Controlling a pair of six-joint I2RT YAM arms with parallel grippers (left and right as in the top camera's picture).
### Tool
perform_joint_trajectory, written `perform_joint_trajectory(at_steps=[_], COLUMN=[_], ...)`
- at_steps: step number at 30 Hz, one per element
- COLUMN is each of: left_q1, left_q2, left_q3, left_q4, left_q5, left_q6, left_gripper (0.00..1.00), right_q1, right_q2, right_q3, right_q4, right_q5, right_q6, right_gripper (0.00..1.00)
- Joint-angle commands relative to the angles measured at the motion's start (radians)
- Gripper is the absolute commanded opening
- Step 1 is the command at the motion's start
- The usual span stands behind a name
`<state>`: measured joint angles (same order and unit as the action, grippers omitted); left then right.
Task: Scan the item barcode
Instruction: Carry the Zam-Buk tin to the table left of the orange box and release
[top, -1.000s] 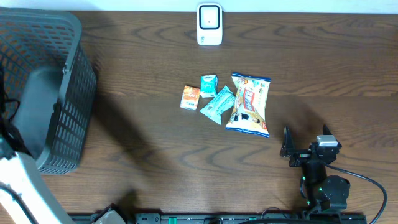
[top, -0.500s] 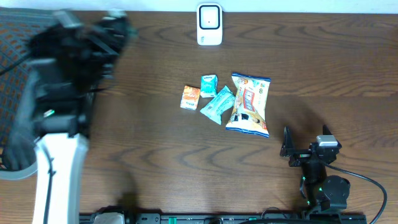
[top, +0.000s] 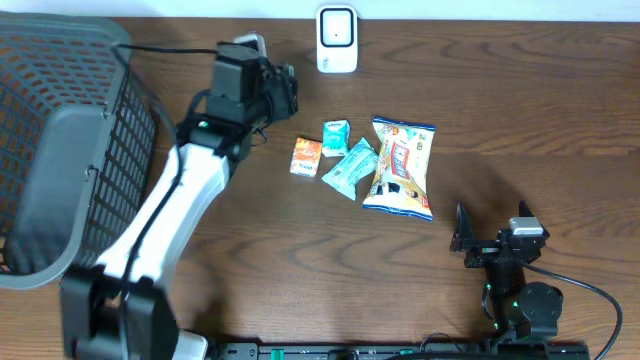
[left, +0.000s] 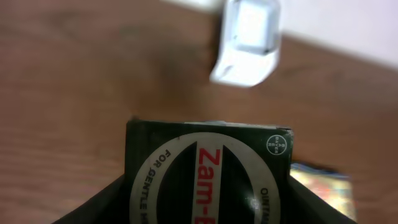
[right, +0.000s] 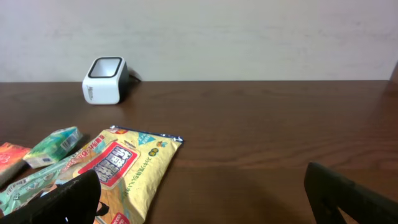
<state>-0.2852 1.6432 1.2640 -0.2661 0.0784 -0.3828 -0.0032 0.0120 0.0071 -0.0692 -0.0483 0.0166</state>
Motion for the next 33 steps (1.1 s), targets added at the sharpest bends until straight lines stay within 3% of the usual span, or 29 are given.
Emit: perform_joint_trajectory(at_steps=[1,6,14,18,20,22,27,33], left_q1=[0.000,0.000,0.000,0.000,0.000,0.000,0.000,0.000], left_q2=[0.079,0.195,0.285,0.285,0.285,0.283,0.206,-0.026], left_q3=[-0.003,-0.003,-0.003,-0.003,-0.003,-0.003,-0.003,-0.003], left_q4=[-0.016,-0.024,-0.028,-0.040,-0.047,-0.047,-0.047,-0.064], left_q5=[-0.079,-0.079,-0.079,-0.079,-0.079,-0.079,-0.079,-0.080], left_q6=[0.065,0.064,0.064,0.065,0.065,0.065,0.065,0.065], left_gripper=[0.55,0.56,0.72,0.74,0.84,0.84,0.84,0.87], right_q1=[0.011,0.011,0.011,0.011,0.011,0.011,0.011,0.011], right_q2=[-0.005,-0.005,-0.005,-0.005,-0.005,-0.005,-0.005,-0.005], right_q3=[-0.002,-0.002,-0.002,-0.002,-0.002,-0.002,-0.002,-0.002], right_q4=[-0.004,-0.004,-0.004,-0.004,-0.004,-0.004,-0.004,-0.004], right_q5=[0.005,0.005,0.005,0.005,0.005,0.005,0.005,0.005], right_q6=[-0.003,-0.003,-0.003,-0.003,-0.003,-0.003,-0.003,-0.003], right_gripper=[0.99,0.99,0.99,0.99,0.99,0.99,0.99,0.99])
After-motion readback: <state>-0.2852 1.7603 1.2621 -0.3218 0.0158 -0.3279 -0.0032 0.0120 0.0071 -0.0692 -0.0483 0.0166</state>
